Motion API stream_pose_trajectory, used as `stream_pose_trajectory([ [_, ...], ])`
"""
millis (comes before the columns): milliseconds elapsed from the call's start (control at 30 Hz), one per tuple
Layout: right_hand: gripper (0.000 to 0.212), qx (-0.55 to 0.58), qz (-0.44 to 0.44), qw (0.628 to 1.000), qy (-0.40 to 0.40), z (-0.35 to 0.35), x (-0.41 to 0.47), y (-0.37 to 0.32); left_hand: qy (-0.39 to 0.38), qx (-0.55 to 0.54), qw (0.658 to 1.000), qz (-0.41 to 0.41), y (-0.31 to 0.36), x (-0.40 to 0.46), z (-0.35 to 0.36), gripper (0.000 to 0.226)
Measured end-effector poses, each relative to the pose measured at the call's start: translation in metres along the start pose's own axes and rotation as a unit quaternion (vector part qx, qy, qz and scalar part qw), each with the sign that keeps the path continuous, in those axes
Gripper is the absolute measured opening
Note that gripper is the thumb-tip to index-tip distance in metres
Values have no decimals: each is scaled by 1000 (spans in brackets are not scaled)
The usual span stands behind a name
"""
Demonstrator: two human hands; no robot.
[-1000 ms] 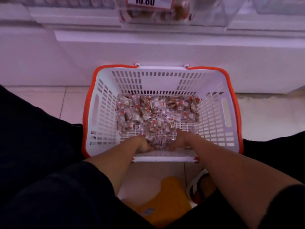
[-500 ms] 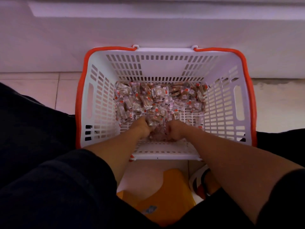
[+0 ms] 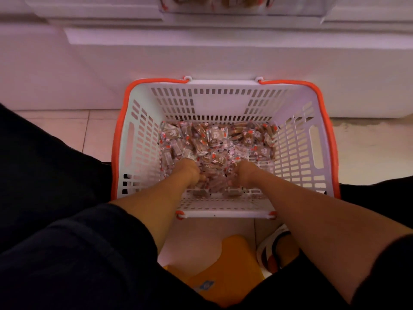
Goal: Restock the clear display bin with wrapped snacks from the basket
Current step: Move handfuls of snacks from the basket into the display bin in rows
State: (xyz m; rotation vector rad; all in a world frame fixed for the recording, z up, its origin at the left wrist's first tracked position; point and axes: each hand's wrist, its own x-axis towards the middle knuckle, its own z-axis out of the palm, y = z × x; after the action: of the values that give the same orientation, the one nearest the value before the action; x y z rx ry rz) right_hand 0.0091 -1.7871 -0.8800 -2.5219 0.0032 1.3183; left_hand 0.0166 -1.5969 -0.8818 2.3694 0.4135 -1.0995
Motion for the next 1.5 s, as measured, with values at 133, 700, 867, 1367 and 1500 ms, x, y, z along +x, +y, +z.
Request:
stream_pose_trajectory([
  [133,25,47,40,998,25,-10,-13,1,-11,-48,998,-35,-2,-11,-8,43],
  [700,35,387,-300,863,123,-212,-212,-14,-162,-422,852,266,117,-171,-189,33],
  [867,35,436,-388,805,105,-216,-227,-31,-285,-445,796,294,120,-208,-200,21],
  [1367,45,499,-419,735,188,-209,-217,-47,-305,-380,821,298,130,-212,-209,49],
  [1500,45,483,-442,731,192,-207,-217,-49,-361,-380,803,285,126,-214,-211,49],
])
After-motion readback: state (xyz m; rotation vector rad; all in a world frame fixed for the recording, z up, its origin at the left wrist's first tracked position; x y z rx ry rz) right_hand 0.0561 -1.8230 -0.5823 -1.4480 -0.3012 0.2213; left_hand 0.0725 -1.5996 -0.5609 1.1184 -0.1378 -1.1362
